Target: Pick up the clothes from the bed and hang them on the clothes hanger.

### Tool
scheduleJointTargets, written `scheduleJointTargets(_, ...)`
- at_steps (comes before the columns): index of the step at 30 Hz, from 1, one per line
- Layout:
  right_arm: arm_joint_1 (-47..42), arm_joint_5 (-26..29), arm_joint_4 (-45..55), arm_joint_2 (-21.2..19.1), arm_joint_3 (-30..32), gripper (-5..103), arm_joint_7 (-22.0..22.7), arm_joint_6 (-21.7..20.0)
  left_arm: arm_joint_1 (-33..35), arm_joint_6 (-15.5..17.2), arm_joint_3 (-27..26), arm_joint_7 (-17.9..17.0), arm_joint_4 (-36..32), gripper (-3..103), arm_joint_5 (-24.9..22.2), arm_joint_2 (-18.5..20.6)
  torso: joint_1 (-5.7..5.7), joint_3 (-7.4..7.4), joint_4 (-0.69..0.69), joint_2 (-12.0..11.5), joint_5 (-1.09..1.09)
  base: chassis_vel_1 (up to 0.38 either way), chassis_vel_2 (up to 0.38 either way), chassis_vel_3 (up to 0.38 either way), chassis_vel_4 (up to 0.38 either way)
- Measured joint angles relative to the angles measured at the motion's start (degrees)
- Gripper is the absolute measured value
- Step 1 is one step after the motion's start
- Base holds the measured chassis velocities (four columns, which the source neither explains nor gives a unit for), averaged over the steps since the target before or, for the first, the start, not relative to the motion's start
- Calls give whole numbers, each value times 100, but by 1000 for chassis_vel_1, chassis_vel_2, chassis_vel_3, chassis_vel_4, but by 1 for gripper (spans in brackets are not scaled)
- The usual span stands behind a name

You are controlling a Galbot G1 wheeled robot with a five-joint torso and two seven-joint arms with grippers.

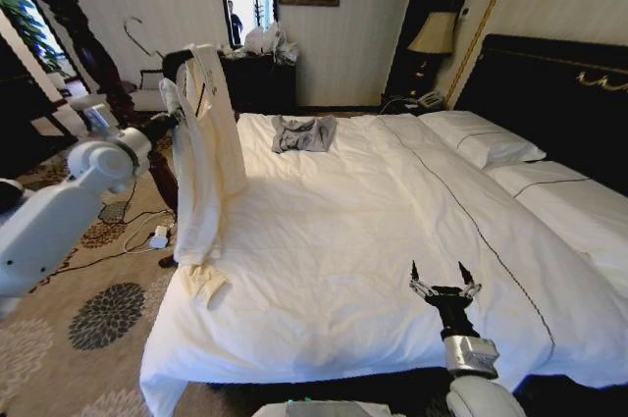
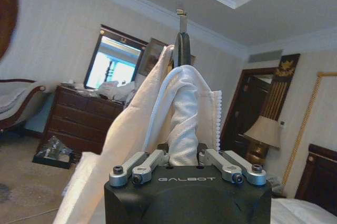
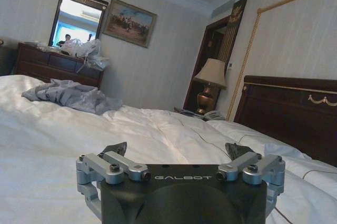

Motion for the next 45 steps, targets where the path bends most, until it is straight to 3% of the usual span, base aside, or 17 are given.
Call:
scheduleJointTargets(6,7,-47,1,58,-57,100,-3,0,-863,75,612,65,453,18,-269,-2,0,-1,1,0,0,0,0,0,0)
scheduleJointTargets(10,-74,-133,5,124,-72,100,-8,62,-1553,105,1240,136,894,18,-350,-267,0,0,-6,0,0,0,0,0,0)
scheduleJointTargets(14,-115,-144,34,135,-19,100,-9,99,-1825,130,1419,104,1182,18,-409,-481,0,-1,-4,0,0,0,0,0,0)
scheduleJointTargets(23,-127,-135,81,84,99,100,-8,114,-1988,260,1236,-182,1230,18,-701,-475,0,-1,-1,0,0,0,0,0,0)
scheduleJointTargets(31,-124,-153,63,101,55,100,-8,116,-2235,318,1372,-94,1510,18,-815,-369,0,-1,0,1,-1,0,0,0,0)
scheduleJointTargets(45,-204,-208,60,142,79,100,-7,201,-2715,312,1569,-52,2060,18,-854,-665,0,-1,-1,1,-1,0,0,0,0)
